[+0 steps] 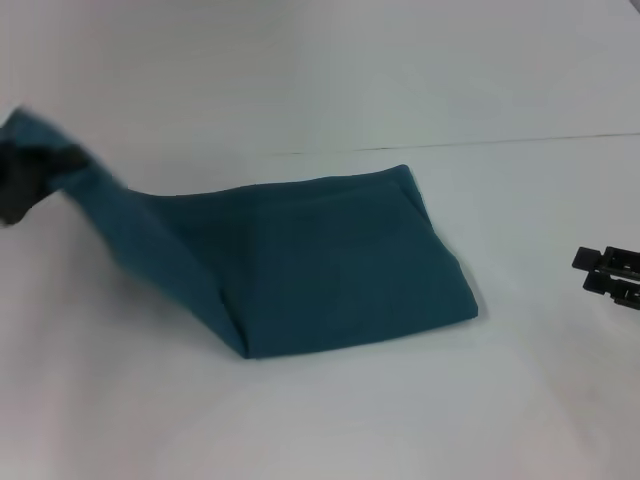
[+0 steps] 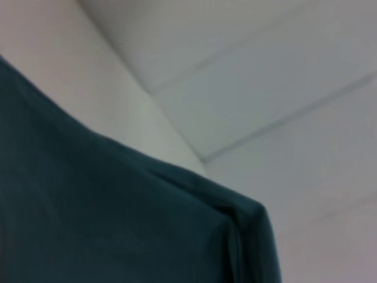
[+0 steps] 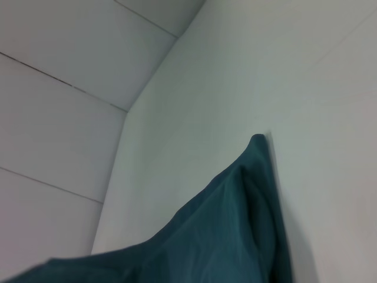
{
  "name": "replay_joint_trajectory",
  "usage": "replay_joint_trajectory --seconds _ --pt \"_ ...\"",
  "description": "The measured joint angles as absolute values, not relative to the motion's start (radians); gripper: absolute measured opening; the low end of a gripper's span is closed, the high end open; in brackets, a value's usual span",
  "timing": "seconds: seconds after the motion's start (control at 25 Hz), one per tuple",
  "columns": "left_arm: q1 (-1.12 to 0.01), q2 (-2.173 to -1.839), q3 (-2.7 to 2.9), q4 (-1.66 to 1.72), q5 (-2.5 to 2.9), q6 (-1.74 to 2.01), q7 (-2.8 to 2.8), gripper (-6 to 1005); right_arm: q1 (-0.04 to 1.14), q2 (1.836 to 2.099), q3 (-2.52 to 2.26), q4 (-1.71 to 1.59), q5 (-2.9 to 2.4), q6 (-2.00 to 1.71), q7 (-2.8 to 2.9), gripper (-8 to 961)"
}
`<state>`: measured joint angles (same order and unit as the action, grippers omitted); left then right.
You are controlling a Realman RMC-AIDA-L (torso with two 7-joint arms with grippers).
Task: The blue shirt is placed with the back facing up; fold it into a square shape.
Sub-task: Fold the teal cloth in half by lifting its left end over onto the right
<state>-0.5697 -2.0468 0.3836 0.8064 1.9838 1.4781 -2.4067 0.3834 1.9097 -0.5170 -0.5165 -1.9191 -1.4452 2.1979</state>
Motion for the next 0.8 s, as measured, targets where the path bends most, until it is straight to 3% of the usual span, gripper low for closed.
replay_joint_trajectory --seconds 0.24,0.8 --pt "-0.671 -2.064 0.433 0.799 1.954 1.529 -2.410 28 0.386 1.915 -0.517 -0.515 -1.919 -1.444 2.193 606" --pt "-0.845 -2.160 0.736 0.620 1.901 1.308 -2.300 28 0.392 1.916 -0.517 -0.491 -1.932 -1.445 2.193 607"
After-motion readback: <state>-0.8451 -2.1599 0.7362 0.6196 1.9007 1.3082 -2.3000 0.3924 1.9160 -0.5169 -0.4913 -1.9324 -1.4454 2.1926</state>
